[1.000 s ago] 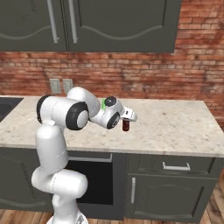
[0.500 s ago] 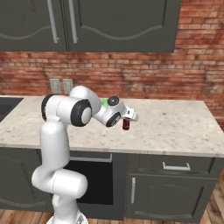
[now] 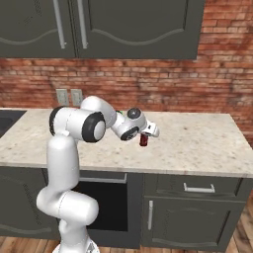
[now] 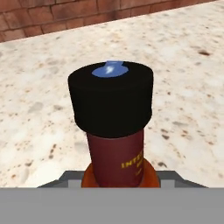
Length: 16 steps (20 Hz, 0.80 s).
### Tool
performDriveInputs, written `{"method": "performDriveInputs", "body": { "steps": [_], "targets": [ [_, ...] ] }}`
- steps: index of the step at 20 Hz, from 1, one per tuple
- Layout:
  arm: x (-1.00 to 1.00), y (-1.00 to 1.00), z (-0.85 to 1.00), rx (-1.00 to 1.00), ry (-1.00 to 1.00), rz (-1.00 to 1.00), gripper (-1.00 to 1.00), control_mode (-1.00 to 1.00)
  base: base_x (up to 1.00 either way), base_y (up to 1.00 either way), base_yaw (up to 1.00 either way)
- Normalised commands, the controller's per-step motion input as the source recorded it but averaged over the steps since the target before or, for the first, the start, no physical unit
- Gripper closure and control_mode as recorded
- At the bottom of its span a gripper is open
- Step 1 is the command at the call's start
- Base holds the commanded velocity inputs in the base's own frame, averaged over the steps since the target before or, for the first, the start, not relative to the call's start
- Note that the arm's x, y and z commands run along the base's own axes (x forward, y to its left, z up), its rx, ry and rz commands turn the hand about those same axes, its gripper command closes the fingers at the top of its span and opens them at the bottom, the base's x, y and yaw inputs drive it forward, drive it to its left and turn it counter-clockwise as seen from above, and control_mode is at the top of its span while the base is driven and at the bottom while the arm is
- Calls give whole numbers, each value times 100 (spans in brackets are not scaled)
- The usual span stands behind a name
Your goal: Pick the condiment bottle and condiment bottle from the counter and place them in the cabinet.
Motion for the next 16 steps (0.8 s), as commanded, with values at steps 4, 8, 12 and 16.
{"method": "performDriveInputs", "body": {
  "steps": [4, 8, 12, 16],
  "targets": [
    [-2, -6, 4, 3, 0, 0, 100, -100, 0, 0, 0],
    [-29, 0, 30, 0, -4, 0, 100, -100, 0, 0, 0],
    [-42, 6, 31, 0, -6, 1, 100, -100, 0, 0, 0],
    [-50, 13, 25, 0, -5, 2, 100, -100, 0, 0, 0]
  ]
}}
